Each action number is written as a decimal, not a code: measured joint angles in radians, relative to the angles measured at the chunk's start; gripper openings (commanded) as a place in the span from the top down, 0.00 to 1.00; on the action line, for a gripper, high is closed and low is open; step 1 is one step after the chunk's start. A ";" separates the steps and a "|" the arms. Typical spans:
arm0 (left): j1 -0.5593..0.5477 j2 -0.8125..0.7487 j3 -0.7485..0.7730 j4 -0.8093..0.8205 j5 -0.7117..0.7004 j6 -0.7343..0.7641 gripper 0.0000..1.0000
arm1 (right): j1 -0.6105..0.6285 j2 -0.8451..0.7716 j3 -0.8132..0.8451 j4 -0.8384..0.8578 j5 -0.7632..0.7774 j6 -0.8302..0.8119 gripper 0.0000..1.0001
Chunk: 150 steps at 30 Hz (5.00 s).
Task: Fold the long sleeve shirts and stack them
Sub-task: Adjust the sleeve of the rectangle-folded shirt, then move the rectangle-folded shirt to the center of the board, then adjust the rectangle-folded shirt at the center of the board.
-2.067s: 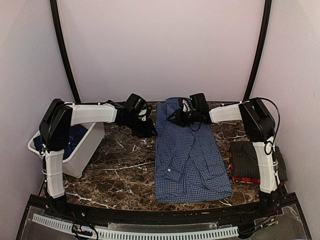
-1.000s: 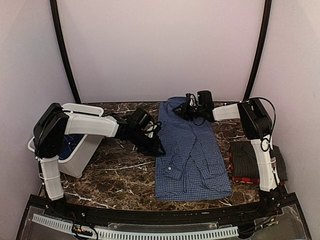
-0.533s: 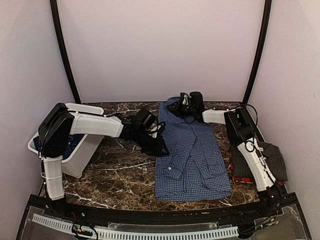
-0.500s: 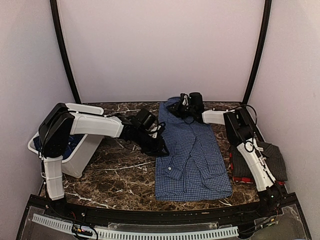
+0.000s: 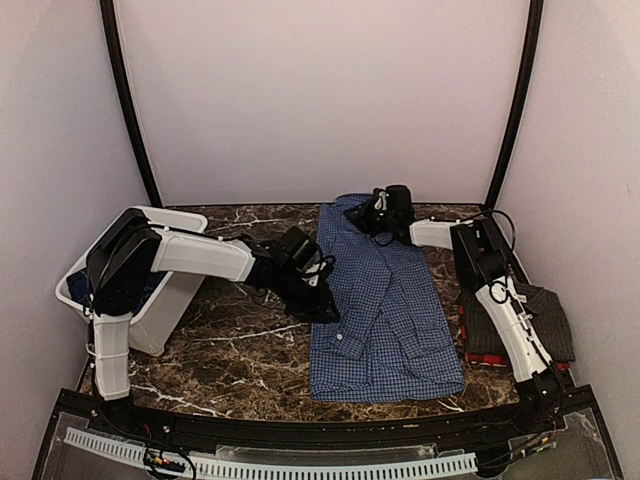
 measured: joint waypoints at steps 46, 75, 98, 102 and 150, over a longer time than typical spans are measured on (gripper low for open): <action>0.010 0.038 0.126 -0.074 -0.147 0.028 0.74 | -0.020 -0.739 -1.167 0.058 -0.151 -0.307 0.92; 0.118 0.087 0.098 0.026 -0.217 0.029 0.76 | -0.024 -1.109 -1.161 -0.174 -0.015 -0.494 0.68; 0.126 0.122 0.119 0.033 -0.220 -0.016 1.00 | 0.087 -1.516 -1.212 -0.213 0.260 -0.609 0.46; 0.142 0.089 0.068 0.042 -0.228 -0.015 1.00 | 0.107 -1.516 -1.212 -0.231 0.284 -0.619 0.38; 0.130 -0.489 -0.478 -0.064 -0.168 0.010 0.63 | 0.407 -1.691 -1.494 -0.593 0.431 -0.407 0.16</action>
